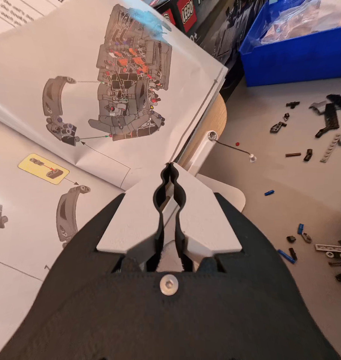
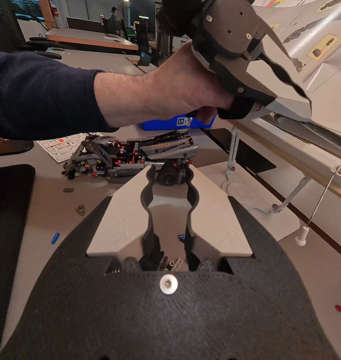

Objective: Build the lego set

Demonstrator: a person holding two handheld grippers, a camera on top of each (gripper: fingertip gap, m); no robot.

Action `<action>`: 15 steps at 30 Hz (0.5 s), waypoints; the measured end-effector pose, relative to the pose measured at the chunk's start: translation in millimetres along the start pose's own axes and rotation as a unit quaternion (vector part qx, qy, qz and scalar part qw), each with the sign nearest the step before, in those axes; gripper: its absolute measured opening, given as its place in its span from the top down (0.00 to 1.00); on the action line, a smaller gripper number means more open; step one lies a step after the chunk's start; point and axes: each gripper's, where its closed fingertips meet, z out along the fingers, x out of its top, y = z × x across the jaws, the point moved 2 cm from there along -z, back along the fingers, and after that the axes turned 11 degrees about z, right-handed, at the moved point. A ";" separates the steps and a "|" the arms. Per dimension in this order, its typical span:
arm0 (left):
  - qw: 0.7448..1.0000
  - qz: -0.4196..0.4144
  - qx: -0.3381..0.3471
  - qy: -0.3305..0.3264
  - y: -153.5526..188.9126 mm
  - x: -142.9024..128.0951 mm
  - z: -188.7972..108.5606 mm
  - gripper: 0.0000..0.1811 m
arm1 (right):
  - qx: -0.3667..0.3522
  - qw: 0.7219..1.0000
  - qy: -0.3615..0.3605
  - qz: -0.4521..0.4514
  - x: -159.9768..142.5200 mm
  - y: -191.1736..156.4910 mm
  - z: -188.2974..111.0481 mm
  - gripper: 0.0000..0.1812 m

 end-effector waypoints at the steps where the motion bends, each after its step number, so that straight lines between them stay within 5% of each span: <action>1: 1.000 -0.011 -0.005 0.008 -0.8 0.2 -0.5 1.00 | 0.000 1.000 0.000 0.000 0.0 0.2 0.0 0.84; 15: 0.992 -0.097 -0.068 0.032 -2.8 -0.4 -6.4 1.00 | 0.002 1.000 0.004 0.001 2.1 -0.8 -1.6 0.84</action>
